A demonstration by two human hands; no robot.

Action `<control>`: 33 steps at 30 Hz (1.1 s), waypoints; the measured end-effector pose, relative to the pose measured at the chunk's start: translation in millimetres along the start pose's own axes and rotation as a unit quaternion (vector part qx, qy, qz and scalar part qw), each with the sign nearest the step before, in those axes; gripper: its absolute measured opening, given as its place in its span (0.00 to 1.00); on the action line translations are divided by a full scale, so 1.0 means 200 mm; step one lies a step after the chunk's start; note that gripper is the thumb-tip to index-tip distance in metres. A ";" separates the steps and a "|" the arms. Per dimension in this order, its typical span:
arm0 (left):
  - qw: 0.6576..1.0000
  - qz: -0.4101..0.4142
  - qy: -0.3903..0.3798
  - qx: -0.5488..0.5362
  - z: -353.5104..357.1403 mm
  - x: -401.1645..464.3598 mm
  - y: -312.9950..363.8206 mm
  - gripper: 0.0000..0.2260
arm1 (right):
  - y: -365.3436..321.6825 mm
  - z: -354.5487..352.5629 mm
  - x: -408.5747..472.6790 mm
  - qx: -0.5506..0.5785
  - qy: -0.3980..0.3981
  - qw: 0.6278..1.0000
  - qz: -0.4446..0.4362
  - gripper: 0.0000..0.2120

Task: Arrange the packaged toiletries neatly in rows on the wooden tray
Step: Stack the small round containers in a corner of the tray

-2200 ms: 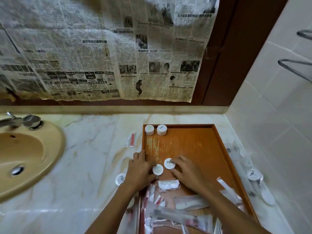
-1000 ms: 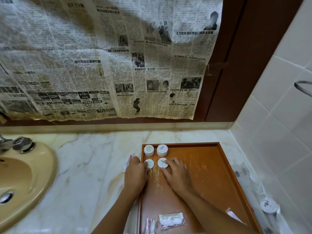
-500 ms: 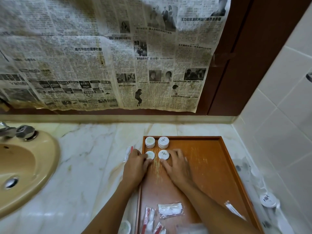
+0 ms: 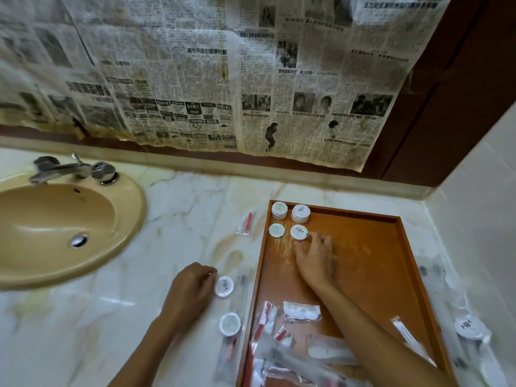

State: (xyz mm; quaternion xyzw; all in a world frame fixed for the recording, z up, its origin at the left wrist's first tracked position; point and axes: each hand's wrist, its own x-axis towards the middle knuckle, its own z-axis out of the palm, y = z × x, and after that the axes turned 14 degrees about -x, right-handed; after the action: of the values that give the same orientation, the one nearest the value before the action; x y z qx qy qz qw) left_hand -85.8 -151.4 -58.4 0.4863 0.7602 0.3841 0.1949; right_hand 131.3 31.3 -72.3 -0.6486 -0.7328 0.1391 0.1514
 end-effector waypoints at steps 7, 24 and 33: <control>0.998 -0.045 0.034 -0.028 0.07 -0.19 0.05 0.10 | -0.19 -0.04 -0.26 0.089 -0.054 0.989 -0.101 0.14; 0.976 -0.168 0.032 -0.137 0.05 -0.43 0.11 0.07 | -0.48 0.05 -0.35 -0.228 -0.185 0.857 -0.424 0.20; 0.956 -0.192 0.031 -0.219 0.01 -0.42 0.08 0.05 | -0.45 0.02 -0.34 -0.017 -0.234 0.917 -0.322 0.07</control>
State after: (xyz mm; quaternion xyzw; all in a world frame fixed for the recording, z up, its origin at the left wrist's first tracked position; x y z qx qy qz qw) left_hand -36.2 -221.6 -54.4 0.2643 0.7424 0.5113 0.3427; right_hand 55.4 -46.7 -43.0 -0.3295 -0.9187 0.2178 0.0013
